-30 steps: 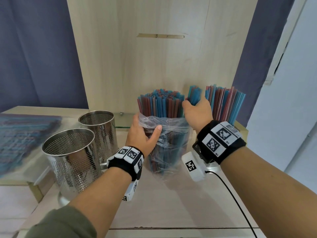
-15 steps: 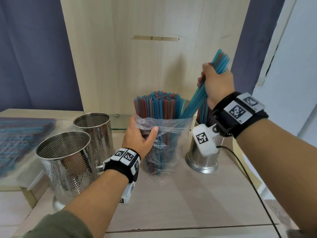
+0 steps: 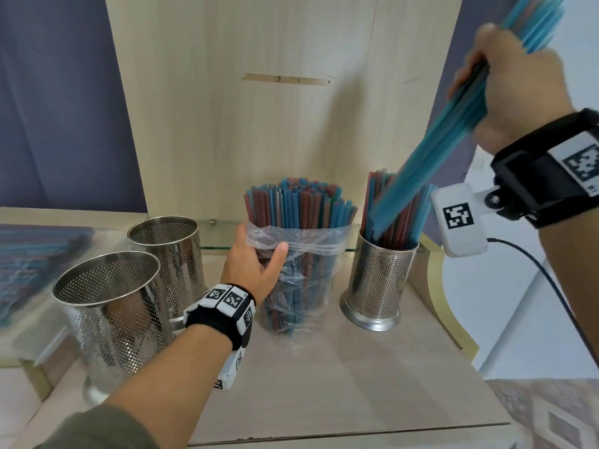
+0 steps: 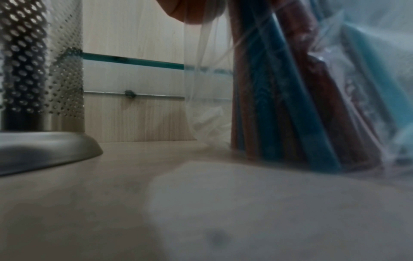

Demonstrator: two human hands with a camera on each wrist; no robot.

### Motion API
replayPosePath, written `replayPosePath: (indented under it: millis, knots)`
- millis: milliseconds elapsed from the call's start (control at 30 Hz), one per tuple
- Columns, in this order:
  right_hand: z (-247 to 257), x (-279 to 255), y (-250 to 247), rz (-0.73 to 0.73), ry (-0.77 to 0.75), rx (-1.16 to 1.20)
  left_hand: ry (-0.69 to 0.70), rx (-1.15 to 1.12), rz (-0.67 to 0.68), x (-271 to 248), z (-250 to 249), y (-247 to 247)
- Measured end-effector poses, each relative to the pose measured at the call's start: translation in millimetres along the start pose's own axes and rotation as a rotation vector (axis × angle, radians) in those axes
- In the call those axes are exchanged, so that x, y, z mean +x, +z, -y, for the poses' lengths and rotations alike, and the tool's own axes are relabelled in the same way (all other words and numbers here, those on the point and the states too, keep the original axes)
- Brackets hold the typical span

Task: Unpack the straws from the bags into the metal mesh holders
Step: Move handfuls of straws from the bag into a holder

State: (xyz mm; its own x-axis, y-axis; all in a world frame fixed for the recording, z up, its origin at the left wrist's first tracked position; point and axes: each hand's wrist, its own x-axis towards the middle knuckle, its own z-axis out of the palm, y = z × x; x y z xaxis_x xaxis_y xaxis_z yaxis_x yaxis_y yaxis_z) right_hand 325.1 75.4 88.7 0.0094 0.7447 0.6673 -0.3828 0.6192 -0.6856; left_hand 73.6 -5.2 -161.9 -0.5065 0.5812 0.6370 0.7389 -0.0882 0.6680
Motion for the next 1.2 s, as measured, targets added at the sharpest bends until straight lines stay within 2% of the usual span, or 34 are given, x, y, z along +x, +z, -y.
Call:
replayPosePath:
  millis: [100, 167, 233, 400, 533, 633, 867, 1100, 1200]
  knots:
    - [-13, -22, 3, 0.216, 0.162, -0.12, -0.005, 0.002, -0.002, -1, 2, 0]
    - [-35, -45, 4, 0.347, 0.197, -0.311, -0.013, -0.004, -0.002, -1, 2, 0]
    - [-62, -74, 5, 0.399, 0.209, -0.471, -0.01, -0.004, -0.001, 0, 1, 0]
    - [-118, -118, 0, 0.259, 0.232, -0.513, -0.012, 0.004, -0.008, 0, 0, 0]
    - [-136, -125, 6, 0.242, 0.292, -0.601, -0.006, 0.002, -0.002, -1, 0, 1]
    - [-139, -123, 14, 0.236, 0.32, -0.606, -0.015, -0.009, -0.001, -1, 0, 0]
    - [-129, -114, 15, 0.193, 0.309, -0.433, -0.02, -0.022, 0.012, 0, 0, -1]
    - [-109, -97, 20, 0.192, 0.207, -0.411, -0.034, -0.018, 0.02, 1, 2, 0]
    - [-103, -87, 23, 0.128, 0.179, -0.424, -0.026, -0.008, 0.01, 0, -1, 0]
